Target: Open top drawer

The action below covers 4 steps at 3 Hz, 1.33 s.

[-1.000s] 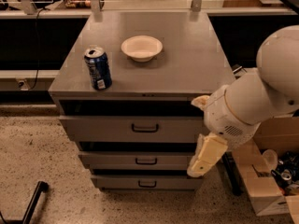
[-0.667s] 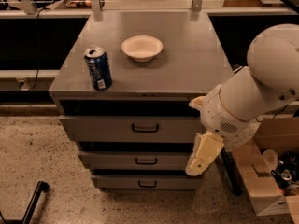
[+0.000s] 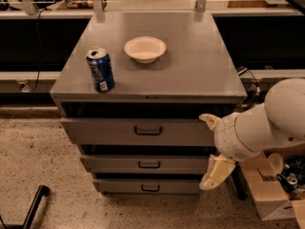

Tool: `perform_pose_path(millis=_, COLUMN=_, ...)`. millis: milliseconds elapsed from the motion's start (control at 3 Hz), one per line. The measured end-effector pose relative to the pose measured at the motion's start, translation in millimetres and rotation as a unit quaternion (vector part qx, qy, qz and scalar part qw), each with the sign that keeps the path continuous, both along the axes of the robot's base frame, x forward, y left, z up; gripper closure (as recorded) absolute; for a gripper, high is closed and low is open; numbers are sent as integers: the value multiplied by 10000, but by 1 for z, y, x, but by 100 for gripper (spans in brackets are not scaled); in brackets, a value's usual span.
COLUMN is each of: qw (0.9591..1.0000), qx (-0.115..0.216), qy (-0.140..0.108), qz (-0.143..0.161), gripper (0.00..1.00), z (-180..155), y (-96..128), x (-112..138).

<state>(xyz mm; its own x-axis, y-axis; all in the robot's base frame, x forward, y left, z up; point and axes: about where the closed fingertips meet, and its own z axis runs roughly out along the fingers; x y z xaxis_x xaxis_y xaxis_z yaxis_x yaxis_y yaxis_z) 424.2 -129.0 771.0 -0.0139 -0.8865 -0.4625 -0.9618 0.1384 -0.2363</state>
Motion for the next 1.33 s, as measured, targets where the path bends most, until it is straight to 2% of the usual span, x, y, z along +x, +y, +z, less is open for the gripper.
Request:
perform_pose_path(millis=333, qw=9984, qx=-114, qy=-533, qz=174, gripper=0, z=8, y=-4, x=16)
perform_pose_path(millis=667, qw=9984, qx=-115, qy=-533, qz=175, gripper=0, z=8, y=-4, x=16)
perform_pose_path(millis=1000, qw=9972, qx=-295, qy=-579, qz=360, gripper=0, z=-5, y=4, x=12)
perform_pose_path(millis=1333, qw=9949, qx=-550, qy=-680, qz=499, gripper=0, z=-36, y=10, x=10)
